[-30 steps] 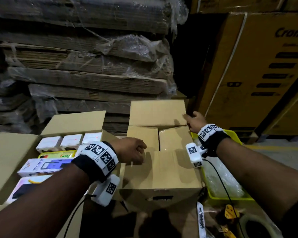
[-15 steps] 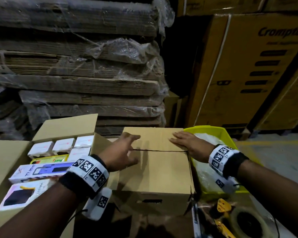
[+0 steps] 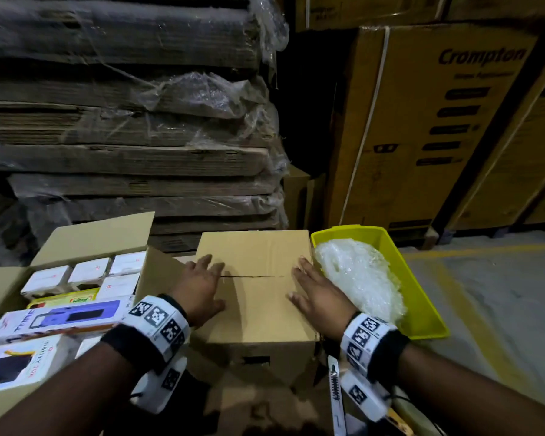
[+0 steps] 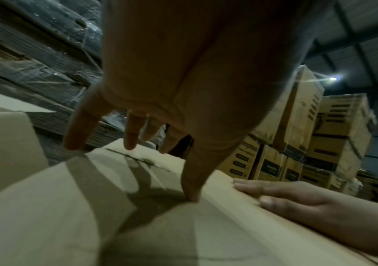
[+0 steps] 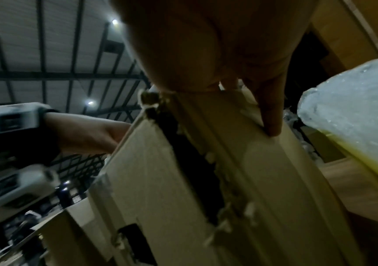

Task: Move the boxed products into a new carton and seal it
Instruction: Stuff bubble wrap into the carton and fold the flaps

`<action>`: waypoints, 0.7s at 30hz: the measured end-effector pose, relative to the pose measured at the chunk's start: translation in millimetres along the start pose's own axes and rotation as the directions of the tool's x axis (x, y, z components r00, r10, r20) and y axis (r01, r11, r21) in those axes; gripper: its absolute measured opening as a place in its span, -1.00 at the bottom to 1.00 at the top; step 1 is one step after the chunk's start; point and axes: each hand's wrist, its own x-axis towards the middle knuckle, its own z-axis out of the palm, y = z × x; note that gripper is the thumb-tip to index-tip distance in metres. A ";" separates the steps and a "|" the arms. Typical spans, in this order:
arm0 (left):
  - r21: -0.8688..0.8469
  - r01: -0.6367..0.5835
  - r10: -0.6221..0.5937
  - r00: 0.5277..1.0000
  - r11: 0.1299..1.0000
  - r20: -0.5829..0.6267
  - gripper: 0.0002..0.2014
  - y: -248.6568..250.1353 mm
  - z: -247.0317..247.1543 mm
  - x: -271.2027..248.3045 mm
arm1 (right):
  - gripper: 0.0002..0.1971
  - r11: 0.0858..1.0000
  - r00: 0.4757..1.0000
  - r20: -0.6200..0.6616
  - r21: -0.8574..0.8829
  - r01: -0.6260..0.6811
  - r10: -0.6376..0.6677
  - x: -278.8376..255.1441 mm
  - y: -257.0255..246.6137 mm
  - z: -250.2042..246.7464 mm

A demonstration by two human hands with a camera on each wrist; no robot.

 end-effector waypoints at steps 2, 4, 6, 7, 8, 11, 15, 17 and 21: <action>-0.056 -0.012 0.015 0.999 0.998 0.048 0.07 1.1 9.0 -5.3 | -0.39 1.000 1.000 0.008 -0.019 -0.014 0.014 12.7 1.7 -3.3; -0.042 -0.075 0.081 0.984 0.996 0.158 0.30 1.6 18.4 -13.1 | -0.41 0.999 1.000 0.019 -0.029 -0.019 0.020 26.8 6.0 -5.6; -0.018 -0.100 0.101 0.980 0.995 0.171 0.28 1.3 26.8 -16.0 | -0.43 0.999 1.000 0.011 -0.031 -0.012 0.012 40.7 11.4 -8.7; -0.003 -0.102 0.101 0.985 0.995 0.139 0.20 1.0 29.4 -14.1 | -0.43 1.000 1.000 0.011 -0.019 -0.004 0.004 46.1 13.9 -10.9; 0.011 -0.105 0.103 0.989 0.994 0.102 0.12 1.2 30.6 -11.2 | -0.44 1.000 1.000 0.015 0.001 0.007 -0.007 49.6 16.4 -13.2; 0.024 -0.100 0.098 0.992 0.995 0.077 0.02 5.5 27.7 -1.6 | -0.45 0.995 0.999 0.023 0.091 0.035 -0.038 46.6 23.9 -19.8; 0.010 -0.064 0.063 0.996 0.998 0.066 0.05 10.0 23.7 -0.3 | -0.45 0.969 0.999 -0.006 0.240 0.053 -0.053 22.0 29.4 -32.1; 0.007 -0.035 0.035 0.997 0.999 0.064 0.08 14.0 18.1 -4.0 | -0.49 0.949 0.997 -0.076 0.314 0.039 -0.016 8.3 39.4 -41.6; -0.057 -0.043 0.044 0.999 0.997 0.009 0.15 29.7 1.6 -7.9 | -0.58 0.943 0.959 -0.233 0.323 -0.078 0.159 -11.7 80.3 -60.8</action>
